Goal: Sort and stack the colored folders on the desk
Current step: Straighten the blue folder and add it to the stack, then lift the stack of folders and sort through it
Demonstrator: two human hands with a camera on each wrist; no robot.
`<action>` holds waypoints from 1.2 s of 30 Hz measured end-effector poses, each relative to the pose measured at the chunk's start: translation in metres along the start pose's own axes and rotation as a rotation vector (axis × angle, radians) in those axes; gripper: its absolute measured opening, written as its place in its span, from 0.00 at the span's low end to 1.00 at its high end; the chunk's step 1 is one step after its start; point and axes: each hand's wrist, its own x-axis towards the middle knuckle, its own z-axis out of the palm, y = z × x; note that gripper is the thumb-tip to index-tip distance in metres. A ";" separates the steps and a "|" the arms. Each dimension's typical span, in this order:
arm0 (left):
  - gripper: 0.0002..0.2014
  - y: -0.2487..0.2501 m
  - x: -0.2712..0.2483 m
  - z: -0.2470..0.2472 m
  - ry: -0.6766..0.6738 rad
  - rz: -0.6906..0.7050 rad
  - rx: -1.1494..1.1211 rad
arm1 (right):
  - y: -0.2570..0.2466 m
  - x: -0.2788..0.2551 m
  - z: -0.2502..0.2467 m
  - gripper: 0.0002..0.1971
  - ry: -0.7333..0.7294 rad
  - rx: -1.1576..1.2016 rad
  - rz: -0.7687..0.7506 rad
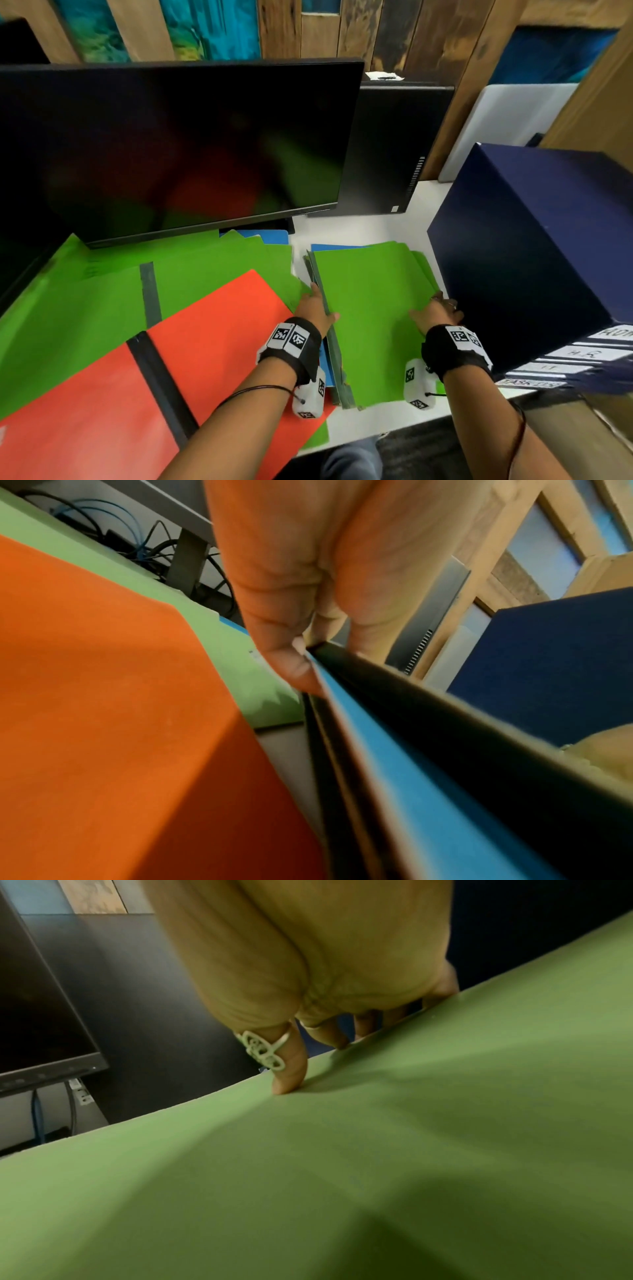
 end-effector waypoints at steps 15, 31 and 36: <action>0.49 -0.050 -0.010 -0.050 0.077 0.020 0.006 | -0.018 -0.029 -0.012 0.38 0.078 -0.150 -0.112; 0.34 -0.187 -0.069 -0.105 0.432 -0.439 0.042 | -0.145 -0.128 0.090 0.36 -0.254 0.003 -0.728; 0.28 -0.144 -0.089 -0.146 0.627 -0.073 -0.201 | -0.156 -0.117 0.087 0.26 -0.211 0.541 -0.586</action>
